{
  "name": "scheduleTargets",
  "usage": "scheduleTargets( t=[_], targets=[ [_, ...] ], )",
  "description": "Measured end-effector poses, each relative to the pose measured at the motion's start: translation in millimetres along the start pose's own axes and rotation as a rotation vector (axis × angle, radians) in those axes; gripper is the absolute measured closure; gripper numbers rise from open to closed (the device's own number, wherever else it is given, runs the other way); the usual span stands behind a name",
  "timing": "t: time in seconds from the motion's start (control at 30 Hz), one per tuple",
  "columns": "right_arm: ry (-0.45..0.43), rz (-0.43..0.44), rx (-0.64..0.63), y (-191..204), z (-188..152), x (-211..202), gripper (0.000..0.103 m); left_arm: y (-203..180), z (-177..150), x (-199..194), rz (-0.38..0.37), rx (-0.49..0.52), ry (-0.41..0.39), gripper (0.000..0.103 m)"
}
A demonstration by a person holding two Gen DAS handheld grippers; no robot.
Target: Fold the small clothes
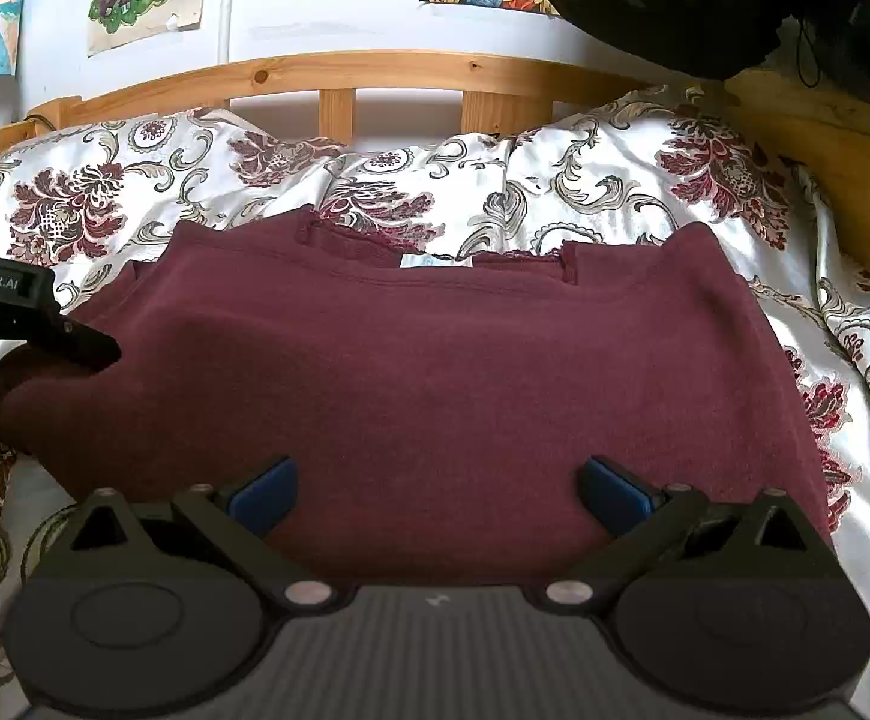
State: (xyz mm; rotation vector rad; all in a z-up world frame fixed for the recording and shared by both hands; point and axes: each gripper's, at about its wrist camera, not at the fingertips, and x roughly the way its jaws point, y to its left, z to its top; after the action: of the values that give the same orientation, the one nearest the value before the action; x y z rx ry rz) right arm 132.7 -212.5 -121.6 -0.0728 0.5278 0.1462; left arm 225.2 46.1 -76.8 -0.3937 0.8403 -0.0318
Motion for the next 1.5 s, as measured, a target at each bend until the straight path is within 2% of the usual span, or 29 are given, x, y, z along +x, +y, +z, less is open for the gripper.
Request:
scheduleTargets(
  t=[0.17, 0.37, 0.5, 0.6, 0.73, 0.77, 0.8, 0.87, 0.93, 1.03, 1.13, 1.23, 1.3, 1.4, 1.5],
  targets=[
    [0.000, -0.001, 0.000, 0, 0, 0, 0.001, 1, 2, 0, -0.006, -0.012, 0.011, 0.001],
    [0.000, -0.001, -0.001, 0, 0, 0, 0.001, -3, 1, 0, -0.073, -0.015, 0.021, 0.001],
    [0.000, -0.001, -0.001, 0, 0, 0, 0.001, -7, 0, 2, -0.083, 0.003, 0.027, 0.001],
    [0.000, -0.001, -0.001, 0, 0, 0, 0.001, -9, -1, 1, -0.063, 0.014, 0.029, 0.005],
    [0.000, -0.001, -0.001, 0, 0, 0, 0.001, -9, -3, -7, -0.093, -0.022, -0.014, 0.025],
    [0.000, -0.001, -0.002, 0, 0, 0, 0.001, -10, -5, -9, -0.097, -0.018, -0.024, 0.033],
    [0.001, -0.002, -0.002, 0, 0, 0, 0.001, -12, -6, -11, -0.096, -0.007, -0.033, 0.036],
    [0.002, -0.004, -0.003, 0, 0, 0, 0.001, -14, -8, -17, -0.085, 0.006, -0.056, 0.053],
    [0.011, 0.004, -0.002, -1, 2, 0, 0.001, -16, -7, -22, -0.081, 0.010, -0.083, 0.066],
    [0.038, 0.040, 0.003, -6, 8, -2, 0.001, -20, -3, -32, -0.085, 0.019, -0.128, 0.079],
    [0.030, 0.080, 0.048, -16, 17, -9, 0.000, -33, 2, -41, -0.093, 0.073, -0.170, 0.082],
    [-0.038, 0.079, 0.107, -30, 26, -20, 0.000, -53, 7, -52, -0.118, 0.145, -0.228, 0.084],
    [-0.082, 0.061, 0.080, -38, 33, -24, 0.000, -68, 9, -57, -0.148, 0.175, -0.250, 0.085],
    [-0.134, -0.042, -0.020, -50, 41, -24, 0.000, -94, 14, -60, -0.216, 0.247, -0.254, 0.085],
    [-0.154, -0.151, -0.028, -73, 43, -25, 0.000, -125, 12, -56, -0.278, 0.351, -0.239, 0.085]
  ],
)
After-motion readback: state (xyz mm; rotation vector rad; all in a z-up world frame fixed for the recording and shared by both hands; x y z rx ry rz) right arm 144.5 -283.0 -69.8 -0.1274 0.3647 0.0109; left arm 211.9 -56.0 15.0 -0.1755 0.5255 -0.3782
